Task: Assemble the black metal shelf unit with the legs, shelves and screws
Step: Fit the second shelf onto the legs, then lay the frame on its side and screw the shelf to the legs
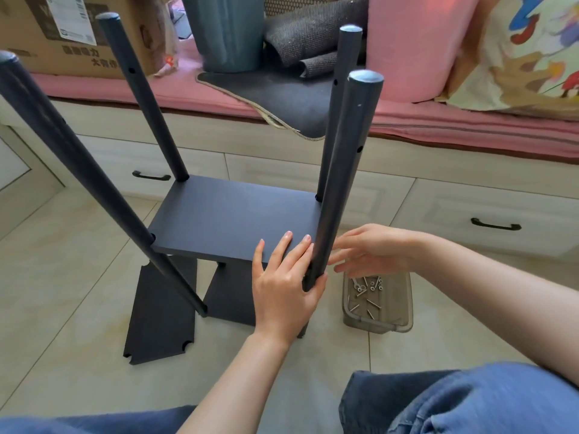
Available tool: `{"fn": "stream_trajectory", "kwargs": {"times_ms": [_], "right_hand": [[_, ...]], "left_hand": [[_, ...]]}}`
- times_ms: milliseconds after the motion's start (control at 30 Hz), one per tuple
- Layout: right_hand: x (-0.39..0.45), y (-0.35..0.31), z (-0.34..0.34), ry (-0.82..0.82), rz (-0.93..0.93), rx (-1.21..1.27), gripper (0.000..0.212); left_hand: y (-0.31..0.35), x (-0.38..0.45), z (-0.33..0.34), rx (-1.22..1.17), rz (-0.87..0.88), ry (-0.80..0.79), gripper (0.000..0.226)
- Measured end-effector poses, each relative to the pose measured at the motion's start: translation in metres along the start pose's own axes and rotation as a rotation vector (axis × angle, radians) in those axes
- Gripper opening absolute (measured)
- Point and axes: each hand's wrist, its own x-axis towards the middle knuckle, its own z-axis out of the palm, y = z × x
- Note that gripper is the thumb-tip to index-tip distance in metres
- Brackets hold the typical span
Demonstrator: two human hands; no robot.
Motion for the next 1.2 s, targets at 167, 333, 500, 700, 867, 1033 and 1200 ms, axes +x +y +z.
{"fn": "stream_trajectory", "kwargs": {"times_ms": [167, 333, 500, 700, 867, 1033, 1200], "right_hand": [[0.003, 0.046, -0.022, 0.134, 0.009, 0.125, 0.024], [0.025, 0.106, -0.026, 0.224, 0.103, 0.077, 0.022], [0.063, 0.151, -0.024, 0.326, 0.098, -0.012, 0.013], [0.117, 0.191, -0.022, 0.326, 0.129, -0.190, 0.017], [0.159, 0.200, -0.020, 0.347, 0.200, -0.302, 0.029], [0.183, 0.201, -0.011, 0.300, 0.367, -0.333, 0.012], [0.202, 0.211, -0.009, 0.346, 0.427, -0.289, 0.023]], "left_hand": [[-0.001, 0.002, 0.004, 0.018, 0.010, 0.030, 0.043], [0.000, 0.004, 0.005, 0.026, 0.003, 0.033, 0.041], [-0.001, 0.010, 0.010, 0.044, -0.005, 0.053, 0.037], [-0.002, 0.019, 0.016, 0.068, -0.005, 0.075, 0.029], [-0.004, 0.021, 0.020, 0.078, 0.003, 0.094, 0.026], [-0.003, 0.021, 0.020, 0.101, -0.005, 0.086, 0.025], [-0.003, 0.021, 0.021, 0.090, -0.012, 0.083, 0.022]]}}
